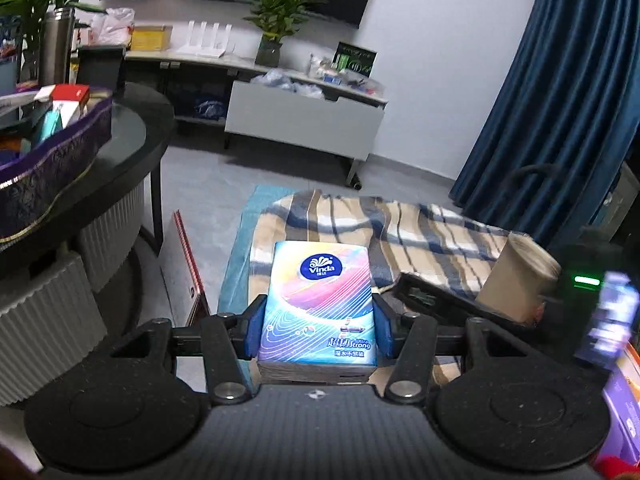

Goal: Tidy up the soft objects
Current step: 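Grasp the grey cable coil with the right gripper while the left holds the tissue pack, then carry the tissue pack and cable coil in both grippers over the white box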

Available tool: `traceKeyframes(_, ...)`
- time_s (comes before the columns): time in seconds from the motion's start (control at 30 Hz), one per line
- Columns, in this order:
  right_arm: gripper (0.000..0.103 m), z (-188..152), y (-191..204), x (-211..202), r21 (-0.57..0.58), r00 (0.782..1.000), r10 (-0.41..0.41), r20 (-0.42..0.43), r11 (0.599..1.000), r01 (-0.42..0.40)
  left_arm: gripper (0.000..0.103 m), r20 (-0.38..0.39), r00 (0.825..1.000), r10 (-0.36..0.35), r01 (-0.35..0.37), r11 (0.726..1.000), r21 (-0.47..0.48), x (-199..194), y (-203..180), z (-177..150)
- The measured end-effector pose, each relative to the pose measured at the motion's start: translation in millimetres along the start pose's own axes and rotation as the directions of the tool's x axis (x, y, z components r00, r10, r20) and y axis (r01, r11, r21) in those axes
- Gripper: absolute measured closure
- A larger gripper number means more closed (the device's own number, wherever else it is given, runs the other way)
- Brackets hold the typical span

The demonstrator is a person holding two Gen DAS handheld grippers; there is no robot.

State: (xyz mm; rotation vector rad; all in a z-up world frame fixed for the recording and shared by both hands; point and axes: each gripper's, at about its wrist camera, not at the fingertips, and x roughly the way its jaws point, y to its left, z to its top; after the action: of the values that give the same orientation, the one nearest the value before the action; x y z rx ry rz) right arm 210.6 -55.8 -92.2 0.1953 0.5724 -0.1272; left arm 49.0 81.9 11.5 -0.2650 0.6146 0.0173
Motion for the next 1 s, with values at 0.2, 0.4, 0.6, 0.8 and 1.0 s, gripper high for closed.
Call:
traceKeyframes(0.2,0.006,-6.6,7.5,40.0,-0.030,0.998,-0.055,-0.037,0.998,0.054,0.050,0.012,0.999,-0.035,0.036,0.998,-0.049,-1.9,8.4,2.3)
traceKeyframes(0.4,0.028,1.2,3.3,37.3,-0.022,0.998,-0.023,-0.065,1.000,0.022,0.050,0.029,1.000,-0.007,0.009,0.997,-0.076,-1.0,13.0,4.7)
traceKeyframes(0.6,0.028,5.1,6.9,-10.9,-0.109,0.997,0.082,-0.016,0.991,-0.083,0.050,0.038,0.999,0.033,-0.031,0.997,-0.067,2.5,10.6,4.6)
traceKeyframes(0.8,0.028,19.0,-3.3,-86.6,-0.197,0.975,0.220,0.015,0.957,-0.213,0.050,0.055,0.996,0.069,-0.066,0.996,-0.053,-3.3,4.2,2.7)
traceKeyframes(1.0,0.028,36.1,-34.9,-142.4,-0.259,0.955,0.296,0.011,0.924,-0.283,0.050,0.062,0.997,0.046,-0.044,0.998,-0.046,-29.1,-23.0,3.1)
